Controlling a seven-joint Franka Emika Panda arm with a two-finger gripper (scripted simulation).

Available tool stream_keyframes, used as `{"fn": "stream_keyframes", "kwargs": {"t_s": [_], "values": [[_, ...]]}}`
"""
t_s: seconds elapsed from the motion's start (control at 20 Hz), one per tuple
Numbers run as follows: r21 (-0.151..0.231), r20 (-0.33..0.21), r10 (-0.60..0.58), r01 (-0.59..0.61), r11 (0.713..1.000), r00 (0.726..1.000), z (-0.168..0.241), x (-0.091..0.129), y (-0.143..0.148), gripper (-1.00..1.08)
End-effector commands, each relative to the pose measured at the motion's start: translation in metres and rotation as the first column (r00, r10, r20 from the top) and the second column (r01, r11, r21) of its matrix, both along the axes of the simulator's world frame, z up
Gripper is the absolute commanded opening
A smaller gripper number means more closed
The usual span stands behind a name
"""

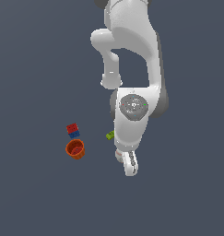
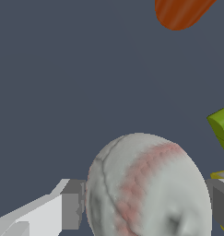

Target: Pick up a designated object from a clutter of objects.

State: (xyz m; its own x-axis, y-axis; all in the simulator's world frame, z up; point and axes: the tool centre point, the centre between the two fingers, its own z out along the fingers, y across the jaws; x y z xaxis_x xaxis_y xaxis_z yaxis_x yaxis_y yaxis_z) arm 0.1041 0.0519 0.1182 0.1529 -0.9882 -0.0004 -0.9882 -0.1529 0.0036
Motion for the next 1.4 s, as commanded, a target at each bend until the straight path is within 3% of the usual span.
{"fn": "stream_keyframes", "kwargs": {"t_s": [0.0,0.8,1.35], "values": [[0.001,0.003,0.0,0.0,1.0,1.0,0.026,-0.006,0.009,-1.0],[-0.001,0.004,0.0,0.0,1.0,1.0,0.198,-0.048,0.072,-1.0],[0.0,0.004,0.0,0.0,1.0,1.0,0.251,-0.058,0.093,-1.0]]}}
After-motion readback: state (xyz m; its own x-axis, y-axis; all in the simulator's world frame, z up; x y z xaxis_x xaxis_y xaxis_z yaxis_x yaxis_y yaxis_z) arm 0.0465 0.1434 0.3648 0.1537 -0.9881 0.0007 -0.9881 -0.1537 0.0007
